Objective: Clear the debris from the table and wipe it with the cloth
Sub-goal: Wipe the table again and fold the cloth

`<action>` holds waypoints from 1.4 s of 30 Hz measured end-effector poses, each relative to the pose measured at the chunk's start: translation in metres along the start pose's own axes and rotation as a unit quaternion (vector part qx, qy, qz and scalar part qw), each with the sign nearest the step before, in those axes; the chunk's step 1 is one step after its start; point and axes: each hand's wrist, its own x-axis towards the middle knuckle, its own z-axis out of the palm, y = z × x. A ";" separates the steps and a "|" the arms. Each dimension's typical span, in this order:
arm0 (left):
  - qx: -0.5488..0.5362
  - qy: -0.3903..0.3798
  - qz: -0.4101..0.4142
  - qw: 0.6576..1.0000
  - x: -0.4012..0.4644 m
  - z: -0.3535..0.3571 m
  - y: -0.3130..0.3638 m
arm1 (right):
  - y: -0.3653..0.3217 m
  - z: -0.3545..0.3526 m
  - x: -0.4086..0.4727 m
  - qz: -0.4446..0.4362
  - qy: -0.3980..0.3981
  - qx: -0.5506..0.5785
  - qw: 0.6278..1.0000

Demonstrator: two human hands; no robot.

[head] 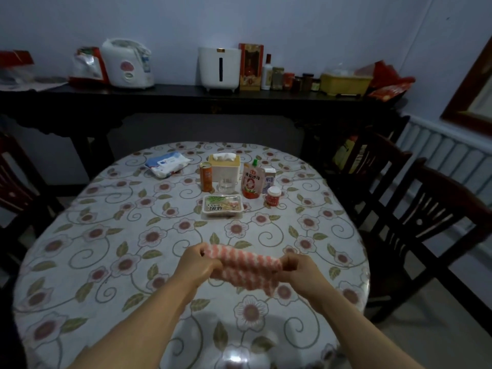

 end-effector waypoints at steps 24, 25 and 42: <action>0.262 0.009 0.025 0.965 0.006 0.101 0.002 | 0.045 -0.058 0.027 -0.031 -0.067 -0.066 0.995; 0.282 0.020 0.032 0.959 0.007 0.105 0.001 | 0.048 -0.060 0.030 -0.044 -0.046 -0.105 0.992; 0.401 0.090 0.230 0.882 0.051 0.175 -0.029 | 0.113 -0.074 0.090 -0.234 0.137 -0.336 0.902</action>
